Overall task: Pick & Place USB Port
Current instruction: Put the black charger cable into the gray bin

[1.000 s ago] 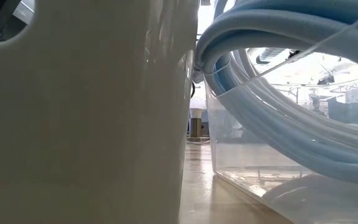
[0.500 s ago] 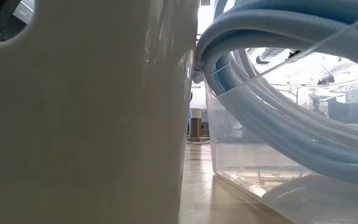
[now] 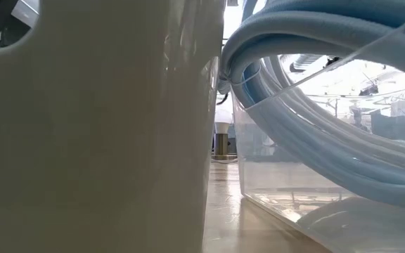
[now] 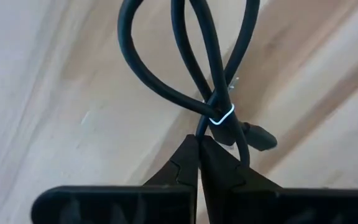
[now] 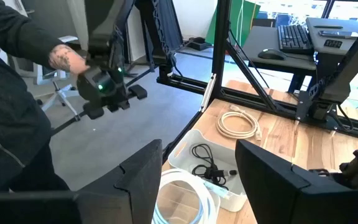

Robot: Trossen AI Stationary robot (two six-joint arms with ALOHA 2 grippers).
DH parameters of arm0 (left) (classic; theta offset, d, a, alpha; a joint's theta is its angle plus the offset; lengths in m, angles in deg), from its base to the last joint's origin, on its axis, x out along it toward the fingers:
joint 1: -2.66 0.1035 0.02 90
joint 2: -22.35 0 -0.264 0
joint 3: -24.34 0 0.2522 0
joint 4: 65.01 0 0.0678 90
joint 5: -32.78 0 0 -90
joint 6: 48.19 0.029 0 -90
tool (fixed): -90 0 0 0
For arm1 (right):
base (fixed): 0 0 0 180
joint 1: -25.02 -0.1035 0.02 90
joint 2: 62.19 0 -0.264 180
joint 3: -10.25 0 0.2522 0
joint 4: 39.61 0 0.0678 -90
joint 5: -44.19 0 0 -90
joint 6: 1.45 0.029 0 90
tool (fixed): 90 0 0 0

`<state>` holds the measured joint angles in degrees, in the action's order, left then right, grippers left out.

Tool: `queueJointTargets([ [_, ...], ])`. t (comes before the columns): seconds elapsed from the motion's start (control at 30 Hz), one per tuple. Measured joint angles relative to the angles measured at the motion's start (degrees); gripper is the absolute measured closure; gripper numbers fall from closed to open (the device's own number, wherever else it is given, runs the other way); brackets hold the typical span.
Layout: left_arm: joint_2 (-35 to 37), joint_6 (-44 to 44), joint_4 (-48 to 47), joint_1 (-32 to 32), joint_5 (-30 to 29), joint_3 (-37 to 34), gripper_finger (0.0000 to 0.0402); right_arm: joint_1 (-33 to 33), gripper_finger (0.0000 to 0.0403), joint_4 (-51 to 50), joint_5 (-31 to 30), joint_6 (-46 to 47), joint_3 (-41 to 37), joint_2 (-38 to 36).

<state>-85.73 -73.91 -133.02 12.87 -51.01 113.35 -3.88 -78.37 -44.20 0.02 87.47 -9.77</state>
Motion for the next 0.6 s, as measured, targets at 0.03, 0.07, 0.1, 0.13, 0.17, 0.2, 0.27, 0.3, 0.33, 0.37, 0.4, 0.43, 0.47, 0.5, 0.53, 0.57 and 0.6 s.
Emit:
queueJointTargets([
  [0.03,0.22,0.05,-1.09,-0.33,-0.51,1.20,0.0400,0.00,0.0206,0.01,0.00,-0.01,0.00,0.00],
  [0.07,0.69,0.17,-2.65,-0.63,-1.22,2.40,0.0401,0.00,0.0206,0.03,0.02,0.01,0.00,0.00],
  [0.1,1.06,0.30,-4.89,-1.07,-1.97,3.79,0.0401,0.00,0.0206,0.01,0.02,-0.01,0.00,0.00],
  [0.13,1.36,0.38,-6.59,-1.51,-2.40,5.50,0.0401,0.00,0.0206,0.07,0.02,0.01,0.00,0.00],
  [0.17,1.77,0.40,-7.96,-2.05,-2.77,7.19,0.0401,0.00,0.0206,0.22,0.06,0.01,0.00,0.00],
  [0.2,2.41,0.46,-9.86,-2.57,-3.48,8.64,0.0401,0.00,0.0206,0.39,0.13,0.01,0.00,0.00],
  [0.27,3.27,-0.15,-14.53,-4.47,-4.03,12.18,0.0401,-0.01,0.0206,0.49,0.20,0.02,0.00,-0.01],
  [0.3,3.92,-0.88,-15.28,-5.47,-4.12,14.26,0.0401,-0.03,0.0206,0.61,0.27,0.01,0.00,-0.02],
  [0.33,4.53,-1.47,-17.60,-6.53,-4.28,16.24,0.0401,-0.02,0.0206,0.64,0.47,0.01,0.00,0.00],
  [0.37,5.02,-2.17,-21.03,-7.89,-4.51,18.26,0.0401,-0.02,0.0206,0.64,0.55,0.03,0.00,0.00],
  [0.4,5.36,-3.52,-23.14,-9.51,-4.86,20.54,0.0401,-0.02,0.0206,0.66,0.66,0.02,0.00,0.00],
  [0.43,5.89,-5.40,-23.62,-11.14,-5.22,22.96,0.0401,-0.02,0.0206,0.58,0.74,0.01,0.00,0.00],
  [0.47,6.38,-7.45,-24.90,-12.89,-5.63,25.08,0.0401,-0.02,0.0206,0.46,0.94,0.01,0.00,0.00],
  [0.5,6.65,-9.47,-27.19,-14.87,-6.07,26.90,0.0401,-0.02,0.0206,0.41,1.15,0.02,0.00,0.00],
  [0.53,7.01,-11.56,-27.92,-17.06,-6.38,28.52,0.0401,-0.02,0.0206,0.46,1.42,0.02,0.00,0.00],
  [0.57,7.07,-14.08,-27.15,-19.08,-6.38,30.39,0.0402,-0.02,0.0206,0.47,1.86,0.03,0.00,0.00],
  [0.6,7.07,-17.14,-27.18,-21.05,-6.35,31.88,0.0402,-0.02,0.0206,0.54,2.25,0.03,0.00,0.00],
])
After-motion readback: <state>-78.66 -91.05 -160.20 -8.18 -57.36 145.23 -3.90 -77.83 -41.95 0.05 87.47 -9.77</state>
